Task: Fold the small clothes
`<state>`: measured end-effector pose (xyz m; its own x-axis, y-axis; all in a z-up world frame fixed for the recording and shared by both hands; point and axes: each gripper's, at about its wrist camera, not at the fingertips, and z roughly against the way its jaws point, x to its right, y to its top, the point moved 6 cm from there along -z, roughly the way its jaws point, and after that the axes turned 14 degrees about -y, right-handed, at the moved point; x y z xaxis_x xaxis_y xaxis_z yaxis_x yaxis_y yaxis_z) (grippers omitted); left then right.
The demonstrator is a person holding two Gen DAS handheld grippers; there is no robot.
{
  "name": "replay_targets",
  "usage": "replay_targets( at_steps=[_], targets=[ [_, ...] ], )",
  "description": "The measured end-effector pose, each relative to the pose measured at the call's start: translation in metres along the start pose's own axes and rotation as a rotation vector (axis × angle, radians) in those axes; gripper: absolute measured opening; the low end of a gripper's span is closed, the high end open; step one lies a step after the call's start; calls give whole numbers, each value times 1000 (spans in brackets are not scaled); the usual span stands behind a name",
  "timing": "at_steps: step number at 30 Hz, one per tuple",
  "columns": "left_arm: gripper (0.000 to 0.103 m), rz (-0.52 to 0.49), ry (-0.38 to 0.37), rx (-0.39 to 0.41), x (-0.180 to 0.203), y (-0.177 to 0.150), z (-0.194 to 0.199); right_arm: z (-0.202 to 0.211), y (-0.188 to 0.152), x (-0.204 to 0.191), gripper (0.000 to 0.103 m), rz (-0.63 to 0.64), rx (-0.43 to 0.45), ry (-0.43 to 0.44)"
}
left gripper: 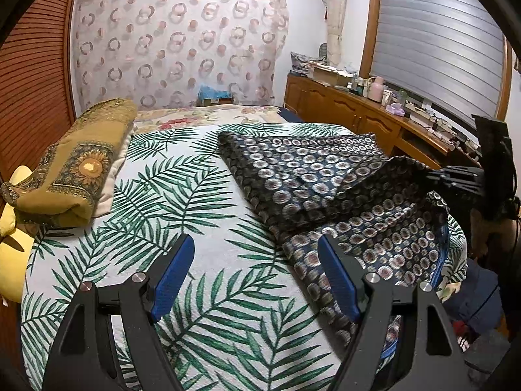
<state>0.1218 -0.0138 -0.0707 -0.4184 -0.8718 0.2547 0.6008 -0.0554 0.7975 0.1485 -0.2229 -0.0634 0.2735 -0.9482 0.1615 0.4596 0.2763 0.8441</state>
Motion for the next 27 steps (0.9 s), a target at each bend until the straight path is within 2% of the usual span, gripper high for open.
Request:
replay_targets(
  at_steps=[5, 14, 27],
  targets=[
    [79, -15, -14, -1, 7, 2, -3, 15, -12, 22, 3, -33, -6, -55],
    [79, -36, -28, -1, 21, 6, -9, 18, -18, 28, 3, -56, -22, -130],
    [79, -32, -25, -2, 19, 7, -13, 15, -15, 26, 5, -87, -67, -154]
  ],
)
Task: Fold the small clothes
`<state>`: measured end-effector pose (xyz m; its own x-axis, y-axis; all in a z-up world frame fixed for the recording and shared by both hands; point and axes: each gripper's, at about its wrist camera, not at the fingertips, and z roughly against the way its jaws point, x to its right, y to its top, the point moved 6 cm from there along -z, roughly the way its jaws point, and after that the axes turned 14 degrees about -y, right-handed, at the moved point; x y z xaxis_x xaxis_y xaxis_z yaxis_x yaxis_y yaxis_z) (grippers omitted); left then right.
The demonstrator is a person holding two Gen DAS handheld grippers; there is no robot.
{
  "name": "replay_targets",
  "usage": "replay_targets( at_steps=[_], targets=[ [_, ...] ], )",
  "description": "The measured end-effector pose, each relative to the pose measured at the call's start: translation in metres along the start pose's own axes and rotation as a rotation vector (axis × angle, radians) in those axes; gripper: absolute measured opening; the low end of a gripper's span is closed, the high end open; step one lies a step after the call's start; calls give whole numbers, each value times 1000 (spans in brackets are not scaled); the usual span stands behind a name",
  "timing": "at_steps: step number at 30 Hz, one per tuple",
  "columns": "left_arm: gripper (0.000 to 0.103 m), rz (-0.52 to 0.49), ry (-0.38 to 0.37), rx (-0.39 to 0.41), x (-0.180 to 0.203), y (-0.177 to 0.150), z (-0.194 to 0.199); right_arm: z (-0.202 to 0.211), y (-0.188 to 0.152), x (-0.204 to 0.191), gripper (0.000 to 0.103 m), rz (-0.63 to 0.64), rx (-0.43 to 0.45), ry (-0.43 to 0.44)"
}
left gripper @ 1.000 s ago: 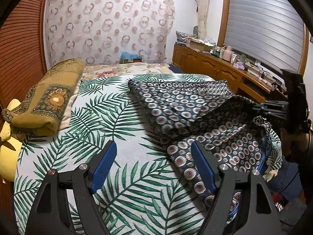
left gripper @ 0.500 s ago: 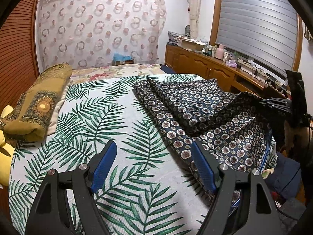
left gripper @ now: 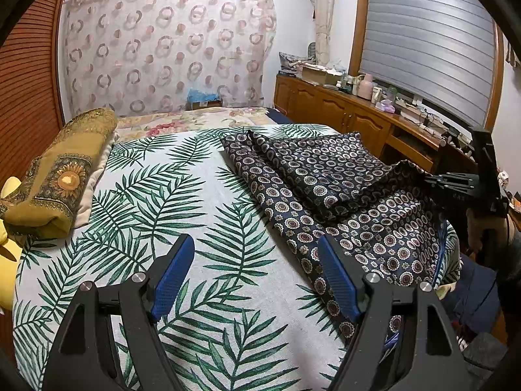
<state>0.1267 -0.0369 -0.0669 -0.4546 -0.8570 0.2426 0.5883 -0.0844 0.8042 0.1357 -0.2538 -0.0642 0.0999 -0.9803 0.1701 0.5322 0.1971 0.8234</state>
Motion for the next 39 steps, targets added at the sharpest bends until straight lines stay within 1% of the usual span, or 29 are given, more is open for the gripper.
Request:
replay_targets(
  at_steps=[1, 3, 5, 6, 8, 10, 13, 18, 23, 28, 30, 33, 34, 36, 37, 38, 39],
  targets=[
    [79, -1, 1, 0, 0, 0, 0, 3, 0, 0, 9, 0, 4, -4],
    [79, 0, 1, 1, 0, 1, 0, 11, 3, 3, 14, 2, 18, -11],
    [79, 2, 0, 3, 0, 1, 0, 18, 8, 3, 26, 4, 36, -8],
    [79, 3, 0, 2, 1, 1, -1, 21, 9, 4, 30, 7, 46, 0],
    [79, 2, 0, 0, 1, 1, -1, 27, 15, 0, 50, 13, 68, 27],
    [79, 2, -1, -2, 3, 1, -2, 29, 21, -8, 58, 26, 83, 47],
    [79, -2, -1, -3, 5, 1, -2, 26, 31, -28, 60, 69, 88, 85],
    [79, 3, 1, -5, 3, -1, -3, 10, 44, -77, 60, 177, 68, 178],
    [79, 11, 2, -8, 1, -4, -2, -13, 49, -122, 60, 275, -6, 282],
    [79, 19, -3, -10, 0, -8, -2, -22, 47, -148, 60, 343, -63, 369],
    [79, 22, -7, -11, 0, -9, -3, -29, 46, -152, 60, 366, -84, 369],
    [79, 21, -10, -15, 1, -10, -3, -46, 46, -154, 60, 402, -115, 331],
    [79, 21, -11, -15, 1, -10, -3, -48, 46, -153, 59, 402, -107, 330],
    [79, 21, -13, -14, 2, -11, -3, -53, 52, -159, 38, 399, -87, 319],
    [79, 22, -13, -13, 2, -11, -2, -56, 56, -156, 12, 395, -82, 287],
    [79, 23, -13, -13, 2, -11, -2, -59, 60, -152, 7, 375, -79, 269],
    [79, 23, -14, -13, 2, -11, -2, -60, 65, -146, 7, 343, -68, 253]
  ],
)
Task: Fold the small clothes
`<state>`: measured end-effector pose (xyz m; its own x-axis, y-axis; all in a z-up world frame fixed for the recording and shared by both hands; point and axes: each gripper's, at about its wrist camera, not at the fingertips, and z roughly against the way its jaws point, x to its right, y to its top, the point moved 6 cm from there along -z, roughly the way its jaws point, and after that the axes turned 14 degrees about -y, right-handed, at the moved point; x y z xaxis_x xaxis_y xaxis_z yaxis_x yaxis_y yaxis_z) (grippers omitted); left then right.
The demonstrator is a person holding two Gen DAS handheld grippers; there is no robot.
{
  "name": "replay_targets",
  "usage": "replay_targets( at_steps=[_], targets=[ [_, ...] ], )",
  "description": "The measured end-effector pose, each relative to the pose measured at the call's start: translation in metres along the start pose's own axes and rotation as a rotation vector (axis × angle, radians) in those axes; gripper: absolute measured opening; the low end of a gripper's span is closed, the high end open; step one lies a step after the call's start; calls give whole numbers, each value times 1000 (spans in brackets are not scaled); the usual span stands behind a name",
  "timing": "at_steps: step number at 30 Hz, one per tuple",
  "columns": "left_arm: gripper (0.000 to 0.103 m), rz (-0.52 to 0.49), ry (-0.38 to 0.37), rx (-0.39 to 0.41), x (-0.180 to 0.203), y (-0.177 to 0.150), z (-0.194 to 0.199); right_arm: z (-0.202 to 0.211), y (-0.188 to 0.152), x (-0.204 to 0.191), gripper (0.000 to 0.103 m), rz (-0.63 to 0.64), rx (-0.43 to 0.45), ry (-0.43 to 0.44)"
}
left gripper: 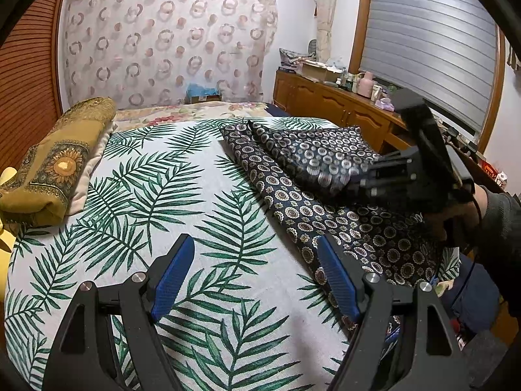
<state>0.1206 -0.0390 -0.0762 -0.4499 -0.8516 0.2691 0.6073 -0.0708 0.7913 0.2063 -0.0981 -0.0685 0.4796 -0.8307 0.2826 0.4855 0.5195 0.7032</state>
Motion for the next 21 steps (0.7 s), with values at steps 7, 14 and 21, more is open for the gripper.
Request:
replay_targets(
  at_steps=[7, 14, 21],
  targets=[
    [79, 6, -8, 2, 0, -1, 0, 7, 22, 85, 7, -201, 69, -143],
    [79, 6, -9, 6, 0, 0, 0, -20, 35, 174, 7, -383, 39, -323],
    [79, 2, -16, -9, 2, -2, -4, -10, 38, 198, 30, -418, 39, -396]
  ],
)
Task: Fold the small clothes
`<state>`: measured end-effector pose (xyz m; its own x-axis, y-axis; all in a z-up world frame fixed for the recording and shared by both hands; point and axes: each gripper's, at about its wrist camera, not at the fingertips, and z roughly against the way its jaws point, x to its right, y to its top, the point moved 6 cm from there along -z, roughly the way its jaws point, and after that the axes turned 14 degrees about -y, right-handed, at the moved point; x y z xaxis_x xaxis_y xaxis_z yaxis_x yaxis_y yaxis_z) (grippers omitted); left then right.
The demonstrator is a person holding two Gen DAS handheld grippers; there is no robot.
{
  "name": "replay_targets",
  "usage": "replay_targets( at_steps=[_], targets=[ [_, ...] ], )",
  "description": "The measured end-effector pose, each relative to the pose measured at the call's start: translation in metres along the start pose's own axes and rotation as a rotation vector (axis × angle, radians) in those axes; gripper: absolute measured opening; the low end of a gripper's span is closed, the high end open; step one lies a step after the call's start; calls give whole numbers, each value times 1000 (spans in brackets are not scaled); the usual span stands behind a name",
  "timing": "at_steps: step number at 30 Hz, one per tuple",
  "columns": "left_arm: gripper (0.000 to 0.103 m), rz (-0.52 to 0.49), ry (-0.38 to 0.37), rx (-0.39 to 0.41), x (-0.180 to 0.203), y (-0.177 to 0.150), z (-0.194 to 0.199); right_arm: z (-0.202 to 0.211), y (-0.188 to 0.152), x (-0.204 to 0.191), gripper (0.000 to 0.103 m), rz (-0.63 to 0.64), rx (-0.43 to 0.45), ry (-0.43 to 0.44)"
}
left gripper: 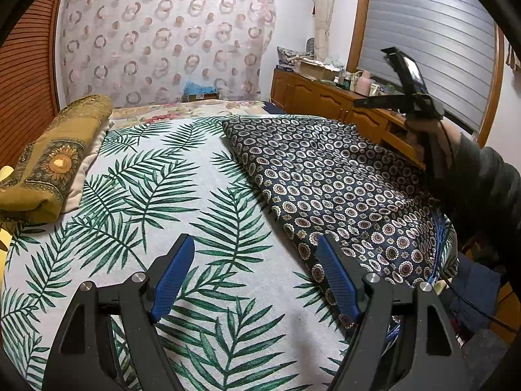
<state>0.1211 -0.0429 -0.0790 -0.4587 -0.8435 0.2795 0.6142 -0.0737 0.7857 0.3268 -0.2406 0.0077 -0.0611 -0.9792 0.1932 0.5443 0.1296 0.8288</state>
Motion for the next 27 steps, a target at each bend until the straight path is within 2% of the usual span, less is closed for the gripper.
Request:
replay_targets(
  at_steps=[5, 7, 11, 15, 18, 24, 25, 26, 27],
  targets=[
    [79, -1, -14, -13, 7, -3, -7, 26, -32, 1, 30, 56, -42, 103],
    [79, -2, -20, -18, 10, -4, -9, 43, -50, 14, 30, 82, -56, 133],
    [79, -12, -34, -31, 17, -8, -14, 63, -88, 16, 30, 132, -71, 166],
    [79, -19, -44, -43, 22, -11, -17, 85, -115, 22, 30, 130, -55, 178],
    [79, -22, -49, -51, 26, -13, -19, 96, -126, 24, 30, 122, -64, 217],
    [79, -22, -57, -64, 29, -15, -23, 97, -147, 32, 30, 151, -123, 217],
    [79, -22, -58, -67, 29, -16, -24, 94, -149, 33, 27, 154, -127, 213],
    [79, -21, -59, -71, 30, -16, -24, 91, -150, 34, 13, 155, -129, 216],
    [79, -22, -61, -76, 31, -17, -25, 92, -150, 35, 9, 159, -128, 228]
  ],
)
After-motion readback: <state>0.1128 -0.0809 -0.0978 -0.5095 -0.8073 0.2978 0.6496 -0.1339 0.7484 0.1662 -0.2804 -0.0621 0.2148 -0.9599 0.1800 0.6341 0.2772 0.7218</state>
